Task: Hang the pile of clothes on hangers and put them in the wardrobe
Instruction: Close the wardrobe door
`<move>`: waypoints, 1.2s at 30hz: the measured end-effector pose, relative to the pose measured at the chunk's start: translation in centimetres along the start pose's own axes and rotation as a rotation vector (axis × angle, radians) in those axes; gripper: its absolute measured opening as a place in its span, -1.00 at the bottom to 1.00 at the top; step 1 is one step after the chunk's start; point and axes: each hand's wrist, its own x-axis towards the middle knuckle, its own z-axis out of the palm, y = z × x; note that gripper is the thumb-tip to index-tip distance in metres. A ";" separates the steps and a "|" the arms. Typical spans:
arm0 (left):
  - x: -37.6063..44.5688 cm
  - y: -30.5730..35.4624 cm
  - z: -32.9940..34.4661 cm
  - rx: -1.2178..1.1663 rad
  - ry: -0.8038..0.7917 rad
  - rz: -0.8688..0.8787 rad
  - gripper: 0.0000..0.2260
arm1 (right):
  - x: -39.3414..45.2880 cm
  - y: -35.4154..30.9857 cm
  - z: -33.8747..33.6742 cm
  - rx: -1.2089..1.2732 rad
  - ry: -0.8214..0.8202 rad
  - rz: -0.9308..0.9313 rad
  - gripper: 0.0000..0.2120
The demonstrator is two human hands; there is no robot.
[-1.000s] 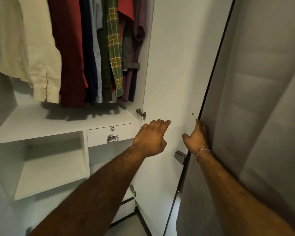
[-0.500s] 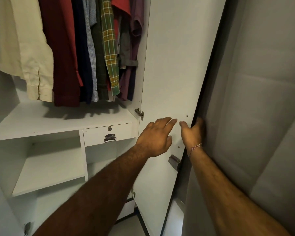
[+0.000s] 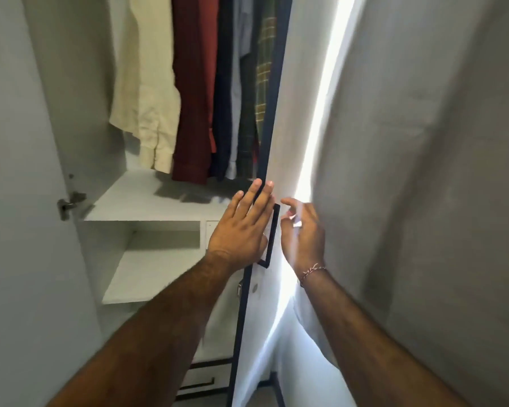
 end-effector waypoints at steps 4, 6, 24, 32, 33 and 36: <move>-0.8 -6.3 0.5 0.070 -0.094 -0.047 -0.25 | 2.6 0.1 6.6 -0.355 -0.234 -0.180 -0.40; -0.7 -8.6 1.0 0.084 -0.127 -0.035 -0.23 | 3.4 0.6 9.2 -0.460 -0.326 -0.243 -0.30; 5.7 -21.5 11.7 -0.048 -0.181 -0.121 -0.18 | 12.0 2.8 22.6 -0.931 -0.488 -0.352 -0.18; 5.7 -22.5 13.3 -0.001 -0.187 -0.090 -0.08 | 11.5 4.3 23.7 -0.965 -0.457 -0.361 -0.07; 5.6 -22.4 13.2 0.003 -0.200 -0.094 -0.08 | 11.5 4.1 23.6 -0.963 -0.448 -0.369 -0.06; 5.8 -22.1 12.0 -0.023 -0.286 -0.123 -0.05 | 11.3 3.2 22.5 -0.913 -0.422 -0.404 -0.02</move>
